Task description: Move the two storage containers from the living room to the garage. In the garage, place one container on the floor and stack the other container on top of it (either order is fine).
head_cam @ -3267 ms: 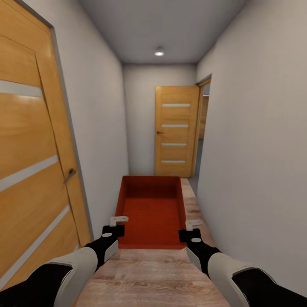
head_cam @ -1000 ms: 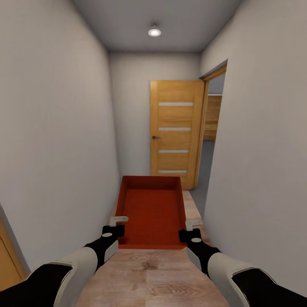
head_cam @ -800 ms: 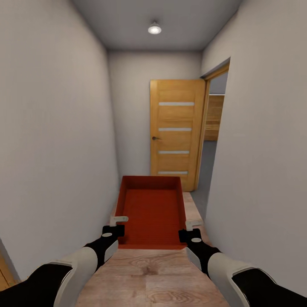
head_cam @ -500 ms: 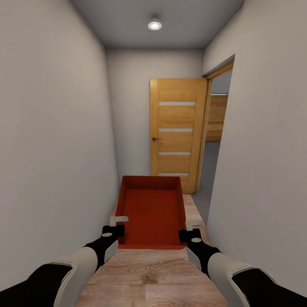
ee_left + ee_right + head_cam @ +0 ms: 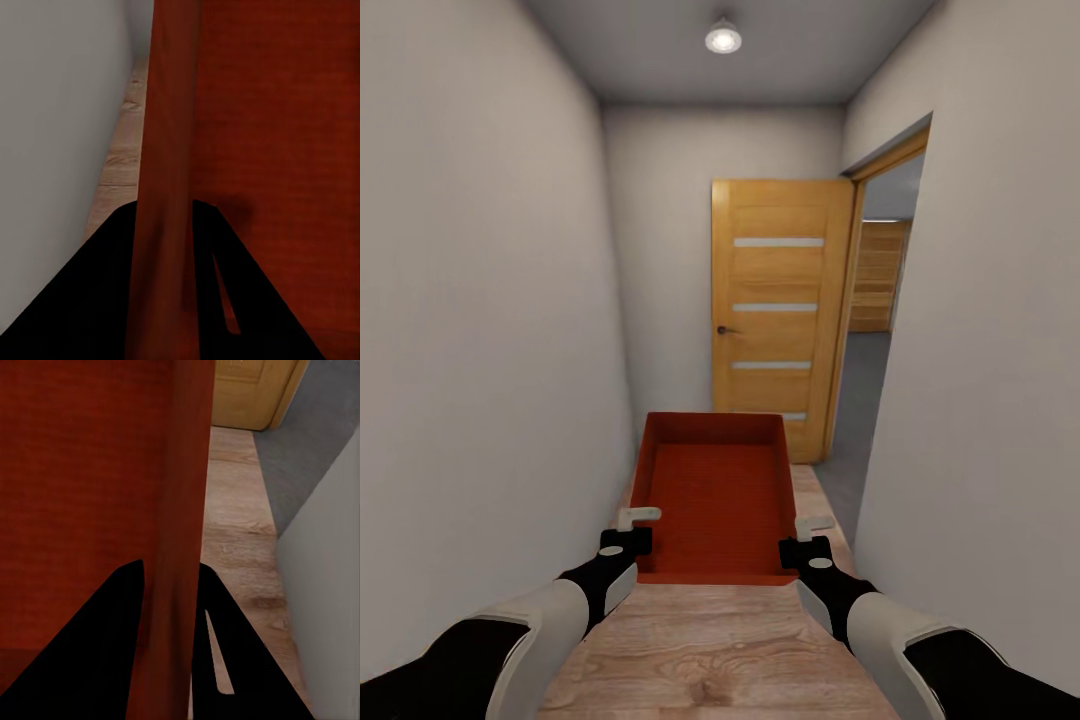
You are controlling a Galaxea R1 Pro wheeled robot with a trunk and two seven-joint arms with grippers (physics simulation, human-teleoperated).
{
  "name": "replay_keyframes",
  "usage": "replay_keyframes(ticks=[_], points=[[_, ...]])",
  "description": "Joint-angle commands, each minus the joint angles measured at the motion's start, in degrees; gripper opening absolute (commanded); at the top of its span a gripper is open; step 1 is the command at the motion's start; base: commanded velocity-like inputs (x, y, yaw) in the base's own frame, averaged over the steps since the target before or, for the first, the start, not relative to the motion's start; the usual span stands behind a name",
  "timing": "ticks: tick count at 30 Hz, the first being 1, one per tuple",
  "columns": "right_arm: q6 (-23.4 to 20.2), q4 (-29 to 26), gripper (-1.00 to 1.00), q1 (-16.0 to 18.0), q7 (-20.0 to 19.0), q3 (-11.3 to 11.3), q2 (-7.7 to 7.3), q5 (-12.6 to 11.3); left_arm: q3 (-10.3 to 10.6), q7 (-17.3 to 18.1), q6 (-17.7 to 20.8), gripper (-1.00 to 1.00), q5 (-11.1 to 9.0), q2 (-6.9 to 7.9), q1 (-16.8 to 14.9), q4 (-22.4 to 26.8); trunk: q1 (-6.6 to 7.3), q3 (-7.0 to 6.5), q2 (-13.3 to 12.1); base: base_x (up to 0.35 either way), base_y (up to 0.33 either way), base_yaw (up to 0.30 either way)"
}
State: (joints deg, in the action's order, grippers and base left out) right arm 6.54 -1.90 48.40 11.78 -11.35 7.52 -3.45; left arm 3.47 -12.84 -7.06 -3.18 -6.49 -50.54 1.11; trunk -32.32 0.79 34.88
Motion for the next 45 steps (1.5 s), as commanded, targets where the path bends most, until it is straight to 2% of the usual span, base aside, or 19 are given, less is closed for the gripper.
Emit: replay_keyframes(ticks=[1,45], points=[[0.30,0.32,-1.00,0.03,0.39,0.02,0.13,-1.34,-1.54,-1.14,-1.38,-1.00,0.01,-0.01,-0.08,0.29,-0.05,0.08,0.07,0.323,0.000,0.000],[0.34,0.32,-1.00,0.03,0.43,0.02,0.13,-1.31,-1.54,-1.14,-1.38,-1.00,0.01,-0.01,-0.08,0.34,-0.05,0.08,0.07,0.323,0.000,0.000]])
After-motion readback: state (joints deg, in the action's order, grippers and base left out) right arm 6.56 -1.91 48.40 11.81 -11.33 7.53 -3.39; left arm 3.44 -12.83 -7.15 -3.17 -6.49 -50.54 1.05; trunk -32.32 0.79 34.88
